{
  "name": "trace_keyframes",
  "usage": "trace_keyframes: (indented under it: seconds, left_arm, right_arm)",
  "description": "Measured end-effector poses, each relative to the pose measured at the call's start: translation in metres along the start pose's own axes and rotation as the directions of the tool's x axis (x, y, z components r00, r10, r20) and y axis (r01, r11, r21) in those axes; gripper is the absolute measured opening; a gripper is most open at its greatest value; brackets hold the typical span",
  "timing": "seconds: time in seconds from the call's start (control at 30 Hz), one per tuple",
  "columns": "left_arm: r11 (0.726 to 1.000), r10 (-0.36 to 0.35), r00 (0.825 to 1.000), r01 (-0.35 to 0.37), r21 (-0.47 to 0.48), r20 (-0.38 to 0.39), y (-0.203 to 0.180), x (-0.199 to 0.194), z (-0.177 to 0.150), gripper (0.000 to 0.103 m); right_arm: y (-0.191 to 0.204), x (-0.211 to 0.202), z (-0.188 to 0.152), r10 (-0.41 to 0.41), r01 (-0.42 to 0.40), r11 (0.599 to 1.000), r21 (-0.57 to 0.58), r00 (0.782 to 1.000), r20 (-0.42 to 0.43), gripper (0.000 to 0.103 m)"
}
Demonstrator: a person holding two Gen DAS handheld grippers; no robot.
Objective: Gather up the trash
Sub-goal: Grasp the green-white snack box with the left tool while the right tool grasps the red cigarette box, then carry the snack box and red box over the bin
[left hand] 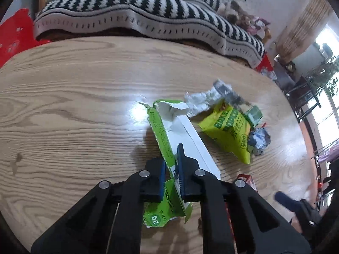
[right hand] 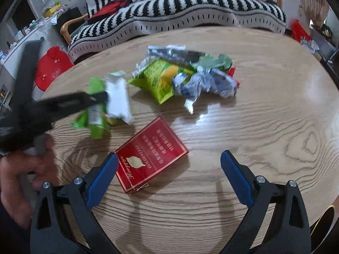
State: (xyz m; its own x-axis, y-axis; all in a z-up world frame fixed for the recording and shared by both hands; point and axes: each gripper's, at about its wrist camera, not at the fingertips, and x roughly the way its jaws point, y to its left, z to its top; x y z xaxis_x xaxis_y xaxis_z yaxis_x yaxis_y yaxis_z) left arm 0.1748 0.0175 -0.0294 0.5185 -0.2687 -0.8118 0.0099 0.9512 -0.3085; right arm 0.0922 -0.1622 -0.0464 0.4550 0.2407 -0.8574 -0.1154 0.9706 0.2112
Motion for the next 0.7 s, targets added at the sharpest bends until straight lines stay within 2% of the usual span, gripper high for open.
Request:
trace_keyframes:
  seconds: [0.13,0.37,0.47,0.53,0.7]
  left_arm:
    - [1.0,0.018,0.998,-0.018,-0.005,0.066,0.017,-0.034,-0.002,0.009]
    - [0.998,0.058,0.995,-0.055,-0.039,0.082,0.037,-0.051,-0.004,0.009]
    - [0.996,0.074,0.994,-0.069,-0.061,0.077,0.048,-0.051,-0.005,0.009]
    - [0.995,0.093,0.993,-0.088,-0.055,0.078,0.052,-0.051,-0.006,0.009]
    - [0.992,0.123,0.989,-0.122,-0.012,0.086,0.052,-0.055,-0.011,0.009]
  right_arm:
    - [0.006,0.011,0.0,-0.002,0.003,0.999,0.034,1.0,-0.031,0.094]
    - [0.023,0.039,0.007,-0.025,0.028,0.997,0.074,0.999,-0.048,0.094]
    - [0.037,0.045,0.008,-0.07,0.071,0.997,0.019,0.997,-0.025,0.095]
    - [0.044,0.045,0.007,-0.084,0.084,0.996,-0.017,0.996,-0.008,0.087]
    - [0.043,0.038,0.006,-0.065,0.065,0.997,-0.047,0.998,-0.009,0.085]
